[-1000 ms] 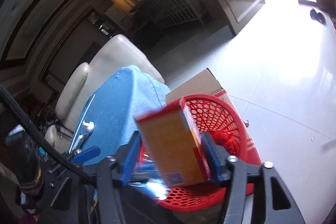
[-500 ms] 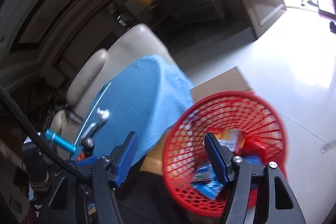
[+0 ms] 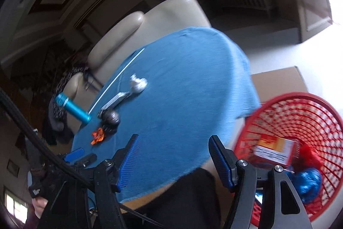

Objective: Collect trash
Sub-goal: 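Move both open tools back over the table toward the remaining trash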

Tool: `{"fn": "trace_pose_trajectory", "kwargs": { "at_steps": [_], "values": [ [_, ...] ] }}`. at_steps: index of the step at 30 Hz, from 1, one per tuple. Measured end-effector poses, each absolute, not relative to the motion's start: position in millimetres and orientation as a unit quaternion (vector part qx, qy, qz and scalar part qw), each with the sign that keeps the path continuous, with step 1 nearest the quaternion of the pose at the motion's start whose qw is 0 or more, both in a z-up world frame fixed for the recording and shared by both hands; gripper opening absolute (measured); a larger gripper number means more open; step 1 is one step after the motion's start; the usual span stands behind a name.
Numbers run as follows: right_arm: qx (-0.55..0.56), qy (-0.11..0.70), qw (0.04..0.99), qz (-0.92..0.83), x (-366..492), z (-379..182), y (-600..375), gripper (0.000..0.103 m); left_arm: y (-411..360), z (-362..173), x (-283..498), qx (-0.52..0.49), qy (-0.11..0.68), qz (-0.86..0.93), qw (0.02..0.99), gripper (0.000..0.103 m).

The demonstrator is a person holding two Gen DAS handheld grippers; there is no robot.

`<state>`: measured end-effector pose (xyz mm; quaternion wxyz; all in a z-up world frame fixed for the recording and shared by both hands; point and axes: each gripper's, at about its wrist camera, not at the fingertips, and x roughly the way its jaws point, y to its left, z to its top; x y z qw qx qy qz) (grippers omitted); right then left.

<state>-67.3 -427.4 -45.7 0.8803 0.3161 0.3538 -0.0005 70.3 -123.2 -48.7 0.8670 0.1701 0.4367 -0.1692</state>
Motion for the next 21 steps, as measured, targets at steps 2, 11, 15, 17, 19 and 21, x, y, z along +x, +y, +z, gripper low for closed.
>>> {"fn": "trace_pose_trajectory", "kwargs": {
  "at_steps": [2,11,15,17,19,21],
  "values": [
    [0.306,0.358,0.882,0.013,-53,-43,-414,0.069,-105,-47,79,0.159,0.436,-0.149,0.873,0.067],
    [0.27,0.392,0.878,0.054,15,-43,-367,0.069,-41,-47,113,0.113,0.446,-0.098,0.882,0.07],
    [0.257,0.407,0.875,0.056,48,-46,-359,0.069,-32,-50,124,0.102,0.453,-0.102,0.88,0.07],
    [0.255,0.412,0.873,0.055,70,-46,-359,0.069,-31,-52,132,0.098,0.456,-0.113,0.877,0.07],
    [0.254,0.414,0.872,0.051,88,-46,-360,0.069,-30,-54,139,0.089,0.463,-0.125,0.873,0.07],
    [0.253,0.418,0.871,0.05,106,-47,-362,0.069,-29,-56,151,0.073,0.472,-0.141,0.867,0.071]
  ]
}}
